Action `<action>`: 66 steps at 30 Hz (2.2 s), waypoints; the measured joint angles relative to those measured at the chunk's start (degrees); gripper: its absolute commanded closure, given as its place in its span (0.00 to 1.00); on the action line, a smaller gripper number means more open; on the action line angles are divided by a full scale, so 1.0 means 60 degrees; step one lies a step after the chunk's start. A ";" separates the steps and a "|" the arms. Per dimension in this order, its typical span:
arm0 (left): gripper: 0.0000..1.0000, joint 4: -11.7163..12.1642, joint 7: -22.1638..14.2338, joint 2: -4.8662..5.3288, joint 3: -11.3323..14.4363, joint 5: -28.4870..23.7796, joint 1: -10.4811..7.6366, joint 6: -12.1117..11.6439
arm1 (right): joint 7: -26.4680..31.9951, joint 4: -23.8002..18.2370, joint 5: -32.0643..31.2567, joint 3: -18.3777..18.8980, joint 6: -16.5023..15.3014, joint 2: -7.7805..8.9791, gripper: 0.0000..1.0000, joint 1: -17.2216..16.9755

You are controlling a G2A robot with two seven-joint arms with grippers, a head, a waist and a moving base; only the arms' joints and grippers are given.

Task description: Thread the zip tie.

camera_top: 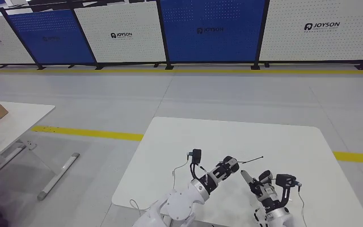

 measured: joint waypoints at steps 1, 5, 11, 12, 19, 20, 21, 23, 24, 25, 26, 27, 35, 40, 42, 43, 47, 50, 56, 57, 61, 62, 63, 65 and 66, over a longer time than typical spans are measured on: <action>1.00 -0.0001 0.0000 0.0000 -0.0001 -0.0003 0.0000 0.0000 | 0.0003 -0.0002 0.0007 0.0004 -0.0006 0.0001 0.00 -0.0001; 1.00 -0.0001 -0.0006 0.0001 -0.0002 -0.0002 0.0001 -0.0003 | -0.0001 -0.0008 0.0009 0.0009 -0.0005 0.0000 0.00 0.0002; 1.00 0.0035 0.0072 -0.0016 0.0147 0.0219 -0.0003 -0.0008 | -0.0560 -0.0046 -0.0295 0.0032 -0.0054 -0.0036 0.32 -0.0057; 1.00 0.0039 0.0087 -0.0019 0.0168 0.0247 -0.0012 -0.0004 | -0.0636 -0.0047 -0.0362 0.0013 -0.0027 -0.0045 0.51 -0.0065; 1.00 0.0076 0.0427 -0.0048 0.0270 0.0581 -0.0063 0.0118 | -0.0571 -0.0014 -0.0735 -0.0176 -0.0012 -0.0095 0.67 -0.0023; 1.00 0.0083 0.0478 -0.0058 0.0305 0.0620 -0.0073 0.0146 | -0.0530 -0.0013 -0.0751 -0.0182 -0.0040 -0.0097 0.68 -0.0019; 1.00 0.0095 0.0509 -0.0067 0.0343 0.0639 -0.0087 0.0169 | -0.0493 -0.0013 -0.0754 -0.0182 -0.0067 -0.0099 0.67 -0.0016; 1.00 0.0125 0.0538 -0.0088 0.0429 0.0679 -0.0128 0.0211 | -0.0393 -0.0028 -0.0715 -0.0173 -0.0163 -0.0103 0.67 -0.0011; 1.00 0.0135 0.0543 -0.0096 0.0463 0.0706 -0.0145 0.0229 | -0.0341 -0.0044 -0.0677 -0.0161 -0.0222 -0.0103 0.67 -0.0012; 1.00 0.0145 0.0557 -0.0105 0.0503 0.0749 -0.0165 0.0253 | -0.0263 -0.0070 -0.0617 -0.0137 -0.0309 -0.0101 0.67 -0.0020; 1.00 0.0152 0.0572 -0.0110 0.0529 0.0792 -0.0179 0.0266 | -0.0202 -0.0093 -0.0569 -0.0115 -0.0376 -0.0098 0.67 -0.0029; 1.00 0.0159 0.0593 -0.0115 0.0550 0.0837 -0.0191 0.0273 | -0.0145 -0.0117 -0.0529 -0.0087 -0.0432 -0.0094 0.67 -0.0039; 1.00 0.0235 0.0672 -0.0141 0.0653 0.1088 -0.0233 0.0308 | 0.0065 -0.0285 -0.0443 0.0013 -0.0626 -0.0095 0.68 -0.0100; 1.00 0.0205 0.0650 -0.0143 0.0693 0.1203 -0.0184 0.0307 | -0.0033 -0.0349 -0.0506 0.0015 -0.0608 -0.0116 0.71 -0.0106; 1.00 0.0179 0.0645 -0.0139 0.0705 0.1275 -0.0160 0.0291 | -0.0046 -0.0365 -0.0523 0.0017 -0.0605 -0.0122 0.71 -0.0111; 1.00 0.0167 0.0656 -0.0138 0.0706 0.1319 -0.0146 0.0287 | -0.0046 -0.0373 -0.0534 0.0019 -0.0608 -0.0126 0.71 -0.0114; 1.00 0.0153 0.0676 -0.0137 0.0719 0.1405 -0.0122 0.0298 | -0.0033 -0.0382 -0.0553 0.0019 -0.0628 -0.0138 0.71 -0.0119; 1.00 0.0128 0.0624 -0.0135 0.0751 0.1503 -0.0096 0.0276 | -0.0043 -0.0361 -0.0514 0.0015 -0.0629 -0.0153 0.71 -0.0107; 1.00 0.0097 0.0612 -0.0128 0.0796 0.1684 -0.0038 0.0259 | -0.0001 -0.0327 -0.0513 0.0015 -0.0636 -0.0174 0.75 -0.0072; 1.00 0.0103 0.0617 -0.0131 0.0807 0.1696 -0.0036 0.0260 | 0.0000 -0.0325 -0.0518 0.0016 -0.0642 -0.0176 0.79 -0.0069; 1.00 0.0139 0.0632 -0.0146 0.0853 0.1709 -0.0043 0.0253 | 0.0000 -0.0325 -0.0570 0.0026 -0.0677 -0.0185 0.79 -0.0070; 1.00 0.0145 0.0641 -0.0148 0.0855 0.1705 -0.0046 0.0252 | 0.0017 -0.0325 -0.0594 0.0028 -0.0682 -0.0186 0.78 -0.0072; 1.00 0.0152 0.0655 -0.0152 0.0856 0.1695 -0.0049 0.0253 | 0.0036 -0.0327 -0.0619 0.0029 -0.0687 -0.0186 0.78 -0.0076; 1.00 0.0166 0.0687 -0.0161 0.0860 0.1680 -0.0061 0.0264 | 0.0064 -0.0330 -0.0658 0.0025 -0.0697 -0.0189 0.78 -0.0088; 1.00 0.0172 0.0698 -0.0164 0.0864 0.1680 -0.0065 0.0269 | 0.0070 -0.0330 -0.0667 0.0023 -0.0703 -0.0191 0.77 -0.0090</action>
